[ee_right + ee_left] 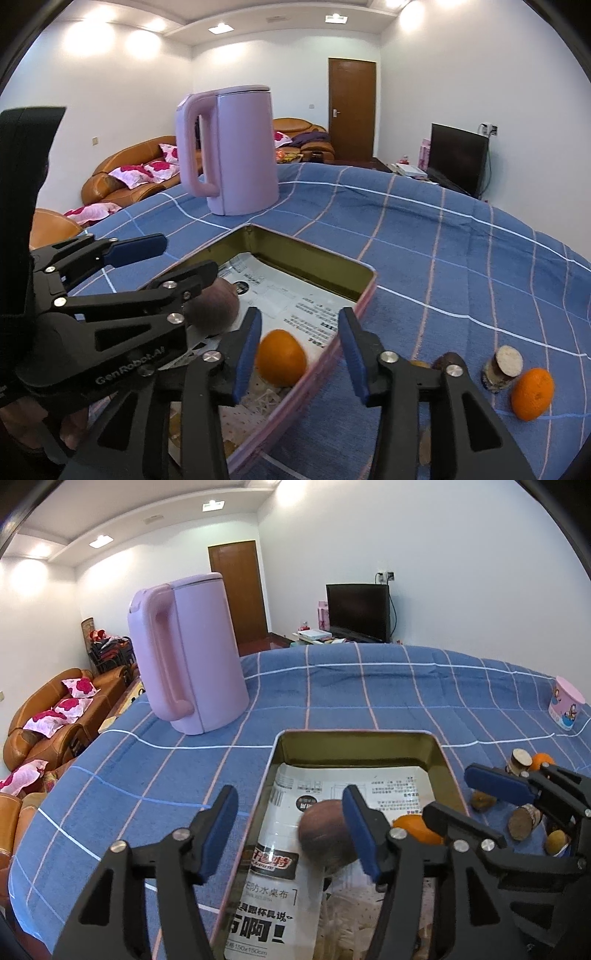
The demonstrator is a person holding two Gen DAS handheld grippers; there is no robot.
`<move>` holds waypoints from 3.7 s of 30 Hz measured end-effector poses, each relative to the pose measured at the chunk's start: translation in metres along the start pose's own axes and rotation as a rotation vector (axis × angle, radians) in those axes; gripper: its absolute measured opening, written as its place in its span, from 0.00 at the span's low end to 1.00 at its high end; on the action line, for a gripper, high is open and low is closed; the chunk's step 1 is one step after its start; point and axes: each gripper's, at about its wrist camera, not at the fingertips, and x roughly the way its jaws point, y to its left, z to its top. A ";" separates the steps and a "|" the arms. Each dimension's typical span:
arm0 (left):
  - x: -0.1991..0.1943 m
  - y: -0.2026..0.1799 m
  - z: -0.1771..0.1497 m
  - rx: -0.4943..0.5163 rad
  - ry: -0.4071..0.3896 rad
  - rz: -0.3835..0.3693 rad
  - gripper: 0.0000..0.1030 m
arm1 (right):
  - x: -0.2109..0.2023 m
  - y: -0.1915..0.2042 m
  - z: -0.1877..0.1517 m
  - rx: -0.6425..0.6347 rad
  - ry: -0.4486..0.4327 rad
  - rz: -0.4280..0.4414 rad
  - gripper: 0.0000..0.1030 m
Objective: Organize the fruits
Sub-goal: 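Open the left tool to drop the beet into the tin while the right tool releases the orange, then grasp another orange with the right tool while the left tool moves toward a brown can, then grasp the brown cylindrical can with the left tool, then lift the brown can with the left tool while the right tool holds the orange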
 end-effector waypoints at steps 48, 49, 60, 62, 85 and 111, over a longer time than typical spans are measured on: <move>-0.032 -0.163 -0.029 0.160 0.069 -0.307 0.77 | -0.112 -0.133 -0.096 0.214 0.091 -0.253 0.40; -0.029 -0.164 -0.028 0.156 0.080 -0.309 0.76 | -0.111 -0.134 -0.093 0.215 0.083 -0.257 0.40; 0.002 -0.176 -0.022 0.123 0.189 -0.343 0.59 | -0.100 -0.139 -0.073 0.227 0.022 -0.331 0.40; 0.004 -0.176 -0.021 0.113 0.197 -0.367 0.49 | -0.097 -0.140 -0.072 0.236 0.025 -0.325 0.40; -0.019 -0.160 -0.018 0.062 0.049 -0.327 0.40 | -0.109 -0.129 -0.071 0.197 -0.068 -0.264 0.40; -0.043 -0.159 -0.020 0.073 -0.083 -0.267 0.40 | -0.130 -0.123 -0.074 0.182 -0.186 -0.261 0.40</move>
